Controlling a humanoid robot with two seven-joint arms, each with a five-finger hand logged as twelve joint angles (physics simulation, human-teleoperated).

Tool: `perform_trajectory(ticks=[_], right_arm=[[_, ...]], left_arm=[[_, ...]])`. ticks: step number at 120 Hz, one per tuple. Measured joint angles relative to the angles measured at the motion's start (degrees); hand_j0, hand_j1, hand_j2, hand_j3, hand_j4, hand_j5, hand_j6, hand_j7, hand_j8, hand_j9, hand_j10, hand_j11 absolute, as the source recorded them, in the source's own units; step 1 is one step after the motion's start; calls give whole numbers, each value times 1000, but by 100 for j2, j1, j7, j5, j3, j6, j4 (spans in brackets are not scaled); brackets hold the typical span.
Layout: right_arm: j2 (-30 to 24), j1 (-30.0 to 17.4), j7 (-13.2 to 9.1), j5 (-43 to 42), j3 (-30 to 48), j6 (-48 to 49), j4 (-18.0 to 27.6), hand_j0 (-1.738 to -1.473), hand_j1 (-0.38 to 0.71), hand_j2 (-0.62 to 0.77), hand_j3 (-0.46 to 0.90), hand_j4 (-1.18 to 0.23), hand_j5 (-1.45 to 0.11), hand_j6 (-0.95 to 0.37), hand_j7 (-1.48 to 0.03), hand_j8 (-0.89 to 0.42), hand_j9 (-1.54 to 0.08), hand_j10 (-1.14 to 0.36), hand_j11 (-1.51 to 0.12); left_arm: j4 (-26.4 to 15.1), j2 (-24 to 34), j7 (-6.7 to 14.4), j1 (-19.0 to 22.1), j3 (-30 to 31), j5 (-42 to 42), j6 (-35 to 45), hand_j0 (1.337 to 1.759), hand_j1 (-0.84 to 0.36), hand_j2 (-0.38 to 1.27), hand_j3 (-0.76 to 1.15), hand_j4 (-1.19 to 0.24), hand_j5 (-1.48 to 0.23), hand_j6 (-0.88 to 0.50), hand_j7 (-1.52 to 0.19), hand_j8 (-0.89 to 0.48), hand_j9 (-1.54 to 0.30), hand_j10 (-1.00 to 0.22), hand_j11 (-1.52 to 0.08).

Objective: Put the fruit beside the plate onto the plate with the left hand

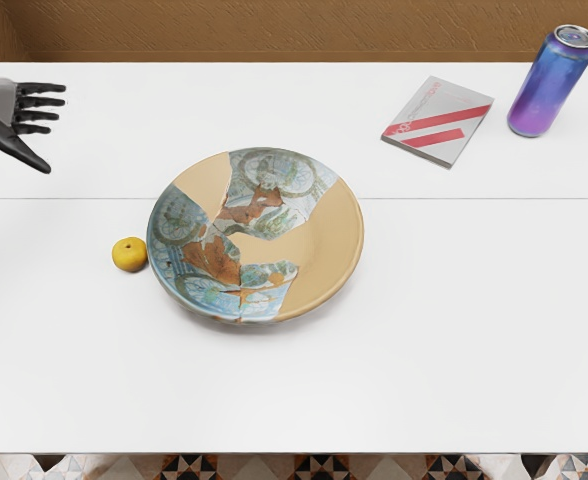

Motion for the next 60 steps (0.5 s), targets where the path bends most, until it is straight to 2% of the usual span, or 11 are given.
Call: perform_trajectory(ticks=[43,60], right_arm=[[0,-8,0,0,-2,0,0,-1658,-349,1,0,-1,0,-2,0,-1,0,-1,0],[0,-7,0,-1,-1,0,0,-1658,-349,1,0,-1,0,-2,0,-1,0,-1,0]], left_arm=[[-1088,91,1218,-204,13,857,-1,1658,349,0,0,-3,0,-3,0,-3,0,-2,0],[-1320,122,1490,-296,22,928,-1,1658,349,0,0,-4,0,-4,0,-4,0,-3,0]])
